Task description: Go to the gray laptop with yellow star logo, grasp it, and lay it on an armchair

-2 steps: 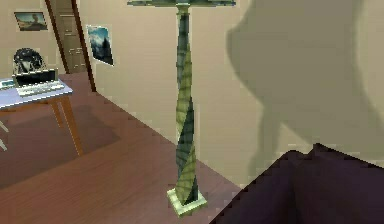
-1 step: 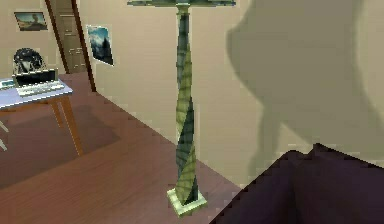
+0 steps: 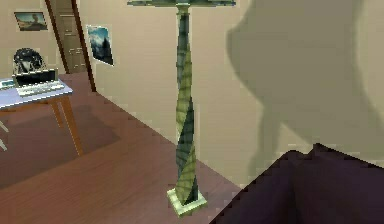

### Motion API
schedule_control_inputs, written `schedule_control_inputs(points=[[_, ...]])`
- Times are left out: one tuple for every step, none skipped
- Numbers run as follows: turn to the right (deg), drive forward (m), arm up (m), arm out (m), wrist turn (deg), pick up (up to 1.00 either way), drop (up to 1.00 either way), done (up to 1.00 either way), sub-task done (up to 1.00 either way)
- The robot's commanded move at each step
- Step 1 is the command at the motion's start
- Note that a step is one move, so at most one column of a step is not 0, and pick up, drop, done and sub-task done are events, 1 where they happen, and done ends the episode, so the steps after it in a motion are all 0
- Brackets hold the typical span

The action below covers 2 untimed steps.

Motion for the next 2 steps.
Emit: schedule_control_inputs(points=[[0.0,0.0,0.0,0.0,0.0,0.0,1.0,0.0,0.0],[0.0,0.0,0.1,0.0,0.0,0.0,0.0,0.0,0.0]])
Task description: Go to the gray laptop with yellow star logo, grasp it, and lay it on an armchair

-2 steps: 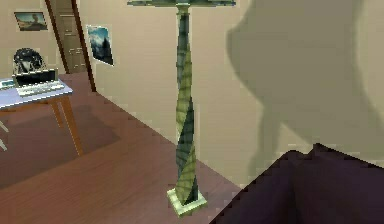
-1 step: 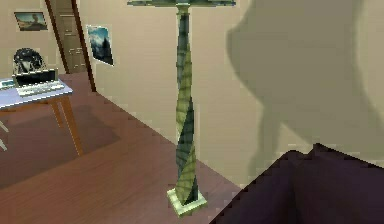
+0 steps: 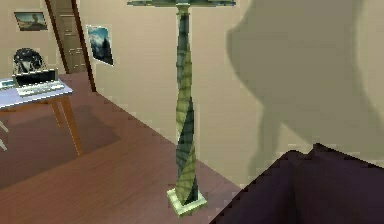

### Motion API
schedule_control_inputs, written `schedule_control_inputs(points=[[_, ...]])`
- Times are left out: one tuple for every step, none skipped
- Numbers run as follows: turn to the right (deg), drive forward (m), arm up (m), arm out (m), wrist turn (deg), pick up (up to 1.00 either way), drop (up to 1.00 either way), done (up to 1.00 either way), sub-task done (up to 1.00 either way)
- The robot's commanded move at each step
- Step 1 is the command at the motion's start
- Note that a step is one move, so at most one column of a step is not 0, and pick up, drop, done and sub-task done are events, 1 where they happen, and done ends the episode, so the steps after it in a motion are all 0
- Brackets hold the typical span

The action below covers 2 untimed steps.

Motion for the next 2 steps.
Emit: schedule_control_inputs(points=[[0.0,0.0,0.0,-0.08,0.0,0.0,0.0,0.0,0.0],[0.0,0.0,0.0,0.0,0.0,0.0,0.0,1.0,0.0]])
